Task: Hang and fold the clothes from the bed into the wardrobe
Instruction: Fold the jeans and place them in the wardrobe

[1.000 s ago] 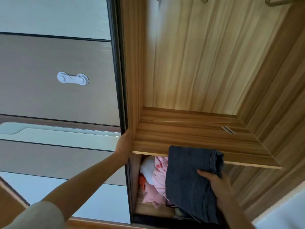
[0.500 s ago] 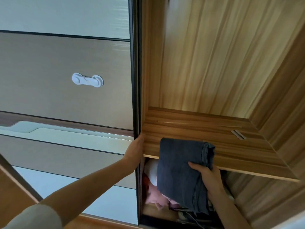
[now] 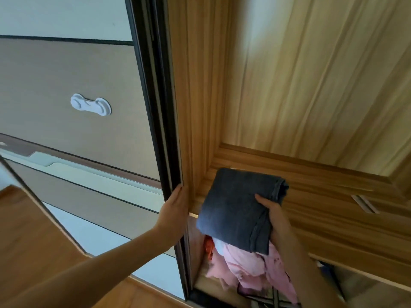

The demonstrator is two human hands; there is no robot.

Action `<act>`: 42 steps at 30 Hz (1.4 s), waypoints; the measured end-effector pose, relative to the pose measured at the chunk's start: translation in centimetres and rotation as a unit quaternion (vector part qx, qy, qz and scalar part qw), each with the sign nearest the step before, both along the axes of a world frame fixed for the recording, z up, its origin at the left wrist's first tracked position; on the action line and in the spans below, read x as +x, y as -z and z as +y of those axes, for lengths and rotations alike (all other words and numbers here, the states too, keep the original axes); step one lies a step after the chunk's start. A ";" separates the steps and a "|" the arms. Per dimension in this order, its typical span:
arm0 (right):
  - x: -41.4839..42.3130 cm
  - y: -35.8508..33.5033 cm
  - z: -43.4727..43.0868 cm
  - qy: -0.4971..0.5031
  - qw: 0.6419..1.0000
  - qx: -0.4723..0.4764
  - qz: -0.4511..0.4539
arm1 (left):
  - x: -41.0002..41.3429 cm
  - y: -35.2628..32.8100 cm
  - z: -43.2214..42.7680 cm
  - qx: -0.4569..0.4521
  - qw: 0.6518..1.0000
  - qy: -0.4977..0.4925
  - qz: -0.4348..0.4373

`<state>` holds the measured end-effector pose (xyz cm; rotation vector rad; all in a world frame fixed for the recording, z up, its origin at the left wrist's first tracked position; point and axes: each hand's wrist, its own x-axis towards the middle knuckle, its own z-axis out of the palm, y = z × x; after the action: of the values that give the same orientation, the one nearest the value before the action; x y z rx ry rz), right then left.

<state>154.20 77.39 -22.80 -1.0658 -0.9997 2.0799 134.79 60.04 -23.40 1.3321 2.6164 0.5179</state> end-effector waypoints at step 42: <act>-4.8 0.1 0.1 -0.413 0.555 0.592 -0.413 | 3.5 0.0 1.2 -0.153 0.988 0.033 0.005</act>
<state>149.43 77.44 -22.88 -0.7120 -3.1700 0.5550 138.27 61.19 -23.44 1.3157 2.5193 0.0912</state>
